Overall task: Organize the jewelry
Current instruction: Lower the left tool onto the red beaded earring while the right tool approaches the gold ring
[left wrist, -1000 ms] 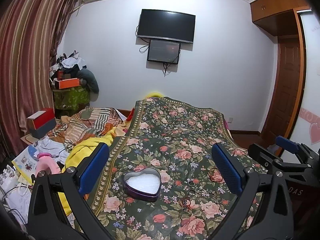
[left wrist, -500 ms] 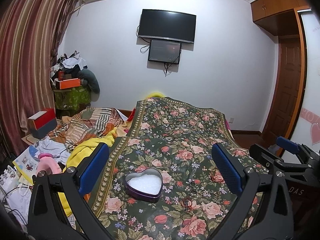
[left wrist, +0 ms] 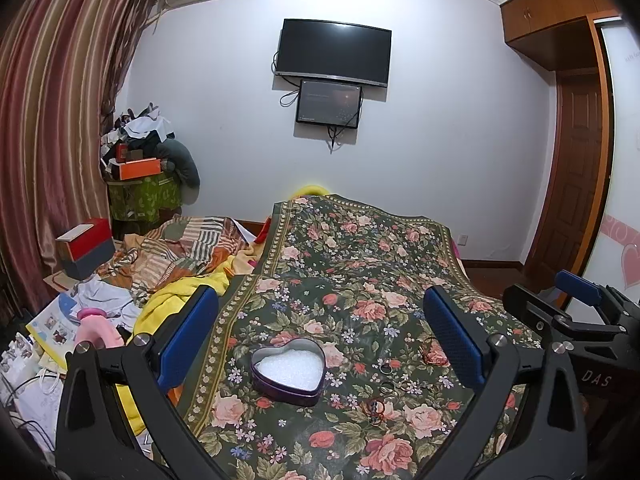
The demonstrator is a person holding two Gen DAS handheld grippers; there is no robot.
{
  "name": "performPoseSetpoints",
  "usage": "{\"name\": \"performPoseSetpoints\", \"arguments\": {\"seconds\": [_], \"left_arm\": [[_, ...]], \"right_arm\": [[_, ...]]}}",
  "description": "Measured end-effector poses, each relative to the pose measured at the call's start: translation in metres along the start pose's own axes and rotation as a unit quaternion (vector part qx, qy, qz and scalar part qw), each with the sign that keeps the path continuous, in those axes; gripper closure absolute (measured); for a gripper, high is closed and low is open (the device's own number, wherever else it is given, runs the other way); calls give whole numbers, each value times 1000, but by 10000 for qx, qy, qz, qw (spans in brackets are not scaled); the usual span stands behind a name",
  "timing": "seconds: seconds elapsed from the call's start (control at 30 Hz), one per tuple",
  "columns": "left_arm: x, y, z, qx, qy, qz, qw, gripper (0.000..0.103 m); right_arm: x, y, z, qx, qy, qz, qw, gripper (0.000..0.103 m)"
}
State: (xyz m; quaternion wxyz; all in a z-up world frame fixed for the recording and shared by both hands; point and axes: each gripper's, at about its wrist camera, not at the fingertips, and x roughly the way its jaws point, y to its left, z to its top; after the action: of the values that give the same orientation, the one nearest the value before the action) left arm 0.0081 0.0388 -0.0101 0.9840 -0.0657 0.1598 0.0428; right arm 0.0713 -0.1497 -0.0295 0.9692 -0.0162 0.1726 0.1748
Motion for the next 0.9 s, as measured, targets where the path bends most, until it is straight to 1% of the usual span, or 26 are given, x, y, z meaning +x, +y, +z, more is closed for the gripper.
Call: {"name": "performPoseSetpoints", "arguments": {"seconds": [0.3, 0.4, 0.6, 0.77, 0.9], "left_arm": [[1, -1, 0, 31, 48, 8, 10000, 0], [7, -2, -3, 49, 135, 29, 9999, 0], [35, -2, -16, 72, 644, 52, 9979, 0], [65, -6, -36, 119, 1198, 22, 9927, 0], [83, -11, -50, 227, 1514, 13, 9882, 0]], "right_arm": [[0, -3, -1, 4, 58, -3, 10000, 0], [5, -5, -3, -20, 132, -51, 9999, 0], [20, -16, -14, -79, 444, -255, 9987, 0], [36, -31, -29, -58, 833, -366, 9958, 0], [51, -43, -43, -51, 1225, -466, 9914, 0]]}}
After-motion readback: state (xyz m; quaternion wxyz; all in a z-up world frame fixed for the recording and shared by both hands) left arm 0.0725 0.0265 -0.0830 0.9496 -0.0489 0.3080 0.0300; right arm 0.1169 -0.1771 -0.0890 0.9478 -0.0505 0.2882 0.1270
